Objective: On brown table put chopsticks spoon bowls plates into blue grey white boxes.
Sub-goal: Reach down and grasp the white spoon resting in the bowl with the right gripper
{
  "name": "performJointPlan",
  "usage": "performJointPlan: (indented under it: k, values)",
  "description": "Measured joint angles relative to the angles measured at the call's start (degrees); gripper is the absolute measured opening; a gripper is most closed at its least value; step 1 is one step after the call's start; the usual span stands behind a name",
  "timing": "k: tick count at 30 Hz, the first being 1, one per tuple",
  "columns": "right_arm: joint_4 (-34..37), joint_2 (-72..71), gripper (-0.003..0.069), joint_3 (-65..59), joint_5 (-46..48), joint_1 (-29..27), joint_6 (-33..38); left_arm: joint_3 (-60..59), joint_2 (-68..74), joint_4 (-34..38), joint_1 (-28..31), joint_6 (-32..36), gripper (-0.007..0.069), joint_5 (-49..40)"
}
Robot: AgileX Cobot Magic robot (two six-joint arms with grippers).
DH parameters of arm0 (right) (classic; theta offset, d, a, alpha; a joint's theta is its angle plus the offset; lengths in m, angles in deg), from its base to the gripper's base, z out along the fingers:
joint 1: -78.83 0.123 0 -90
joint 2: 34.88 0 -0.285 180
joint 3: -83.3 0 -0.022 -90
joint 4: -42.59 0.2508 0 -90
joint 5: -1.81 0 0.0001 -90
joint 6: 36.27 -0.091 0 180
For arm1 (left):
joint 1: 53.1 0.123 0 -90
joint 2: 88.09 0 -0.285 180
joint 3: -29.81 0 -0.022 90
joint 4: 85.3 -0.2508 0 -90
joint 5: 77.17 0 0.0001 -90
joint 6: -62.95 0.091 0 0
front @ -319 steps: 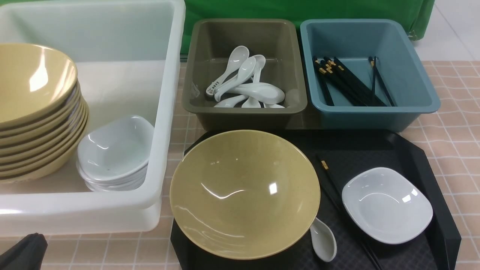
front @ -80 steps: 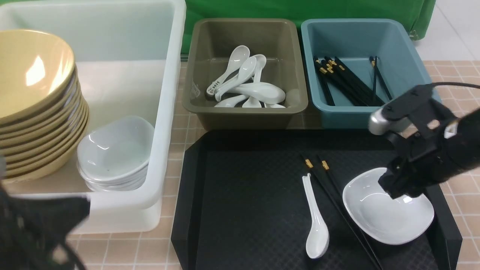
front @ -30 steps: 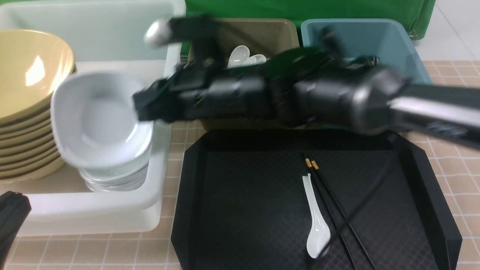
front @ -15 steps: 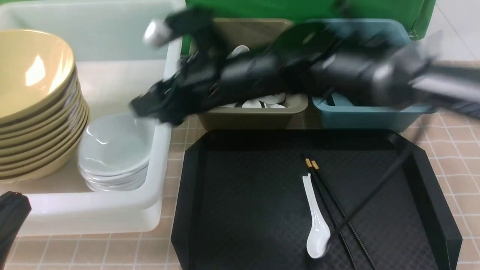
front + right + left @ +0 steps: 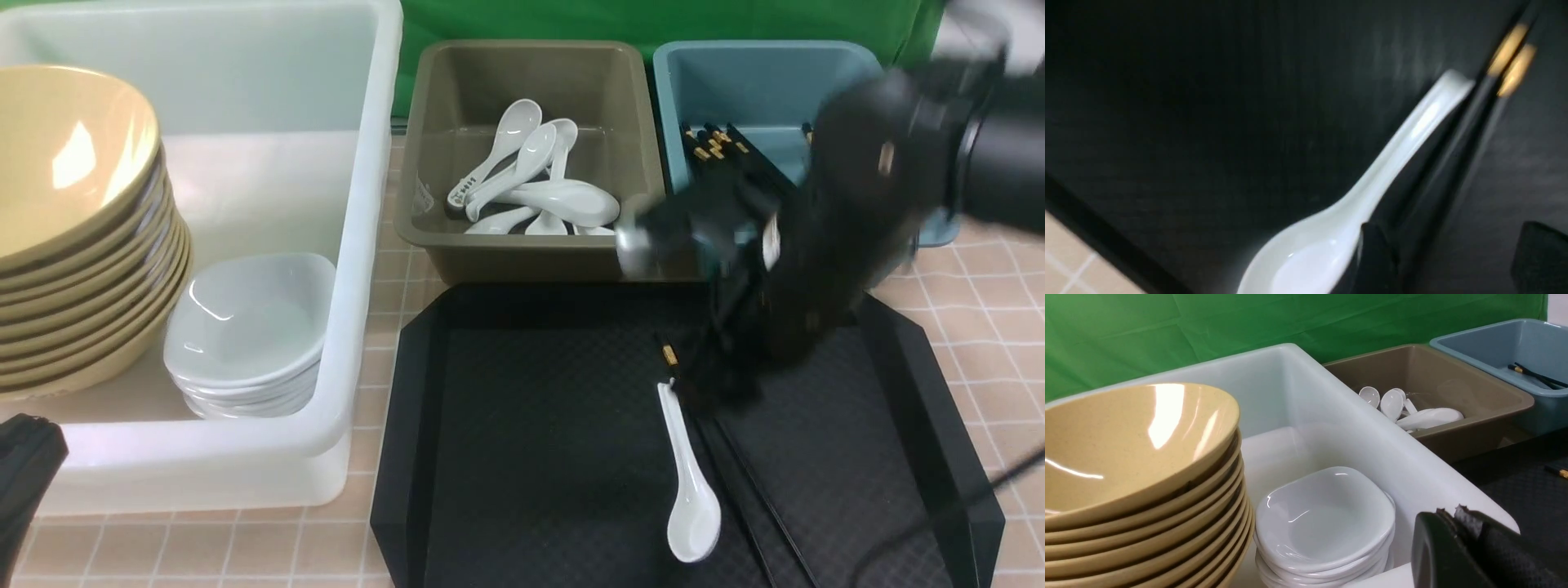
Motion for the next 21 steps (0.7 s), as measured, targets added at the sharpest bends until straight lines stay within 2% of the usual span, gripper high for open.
performJointPlan:
  k: [5,10,17,21]
  values:
    - [2.8,0.0,0.0465,-7.55,-8.16,0.0,-1.56,-1.01,0.0,-0.88,0.0,0.0,0.0008,1.59]
    - [6.88,0.01,0.0435,-9.86,-13.78,0.05,-0.52,-1.31,0.0,-1.33,0.0,0.0,0.0008,2.3]
    - [9.7,3.56,0.0316,-9.96,-16.76,0.75,0.62,-1.46,0.0,-1.45,0.0,0.0,0.0008,3.97]
    - [10.32,5.07,0.021,-10.09,-18.23,2.37,1.94,-1.46,0.0,-1.49,0.0,0.0,0.0008,4.04]
